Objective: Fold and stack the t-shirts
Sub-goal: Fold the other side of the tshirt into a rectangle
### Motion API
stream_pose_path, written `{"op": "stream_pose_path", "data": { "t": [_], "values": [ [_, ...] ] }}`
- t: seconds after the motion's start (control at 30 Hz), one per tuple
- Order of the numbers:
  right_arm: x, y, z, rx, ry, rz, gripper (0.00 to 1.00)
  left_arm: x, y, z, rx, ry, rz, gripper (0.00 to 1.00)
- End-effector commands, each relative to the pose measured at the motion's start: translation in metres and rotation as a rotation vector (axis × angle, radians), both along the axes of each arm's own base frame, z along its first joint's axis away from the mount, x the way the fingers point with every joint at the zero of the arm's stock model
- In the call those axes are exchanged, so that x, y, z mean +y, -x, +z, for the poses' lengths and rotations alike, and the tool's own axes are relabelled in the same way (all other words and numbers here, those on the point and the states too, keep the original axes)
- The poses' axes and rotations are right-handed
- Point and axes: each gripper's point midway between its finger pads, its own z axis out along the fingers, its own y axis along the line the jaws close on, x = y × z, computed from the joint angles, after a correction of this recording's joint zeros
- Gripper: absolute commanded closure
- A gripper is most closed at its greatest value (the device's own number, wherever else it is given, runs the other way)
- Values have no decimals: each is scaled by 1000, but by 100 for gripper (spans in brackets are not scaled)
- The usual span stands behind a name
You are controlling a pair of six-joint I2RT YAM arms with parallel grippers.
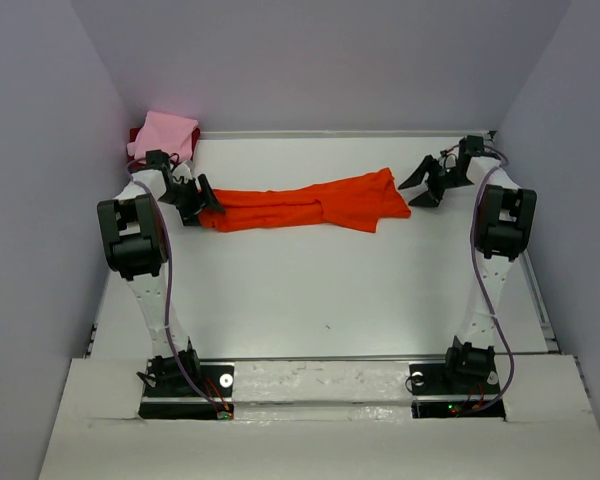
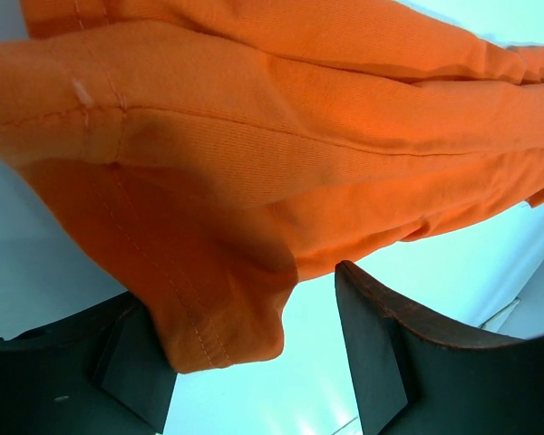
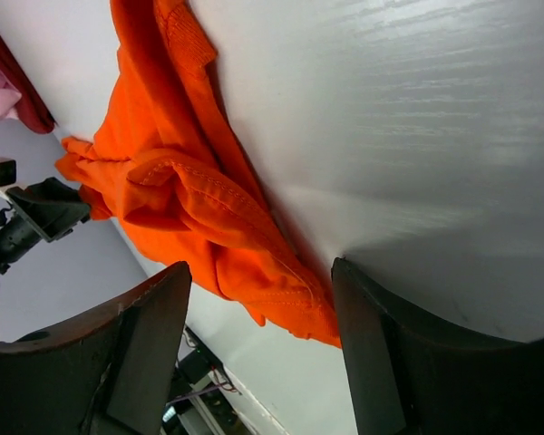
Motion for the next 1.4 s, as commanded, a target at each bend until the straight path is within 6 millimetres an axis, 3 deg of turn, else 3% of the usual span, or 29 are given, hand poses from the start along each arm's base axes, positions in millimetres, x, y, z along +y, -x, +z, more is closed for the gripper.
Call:
{"op": "stream_pose_path", "data": {
  "t": [0.0, 0.03, 0.1, 0.17, 0.2, 0.33, 0.37, 0.47, 0.67, 0.87, 1.17, 1.27, 1.3, 1.37],
  "values": [
    [13, -11, -2, -45, 14, 39, 31, 7, 5, 17, -9, -53, -9, 24],
    [19, -10, -5, -41, 14, 50, 32, 7, 5, 16, -10, -50, -9, 24],
    [26, -5, -12, -21, 10, 62, 44, 6, 5, 15, -5, -44, -10, 24],
    [32, -2, -16, -13, 6, 69, 58, 6, 5, 15, -4, -44, -10, 24],
    [37, 1, -20, -7, 5, 78, 71, 6, 5, 15, -4, -47, -10, 24],
    [42, 8, -27, 14, 5, 88, 77, 6, 4, 15, -3, -51, -14, 24],
    [42, 9, -28, 14, 9, 88, 88, 7, 5, 14, -2, -51, -14, 24],
    [39, 11, -28, 16, 30, 85, 100, 7, 5, 14, -1, -49, -18, 24],
    [36, 17, -22, 22, 62, 81, 100, 4, 7, 14, 1, -40, -28, 24],
    [27, 37, -20, 73, 137, 90, 100, 3, 12, 19, 11, -56, -38, 24],
    [17, 67, -21, 110, 166, 85, 100, -1, 43, 10, 96, -147, -20, 29],
    [16, 70, -20, 107, 174, 87, 100, -5, 50, 3, 122, -134, -25, 51],
    [17, 71, -20, 107, 171, 89, 100, -4, 53, 0, 132, -134, -25, 69],
    [17, 72, -19, 102, 170, 89, 100, -4, 53, -1, 138, -138, -25, 79]
  ]
}}
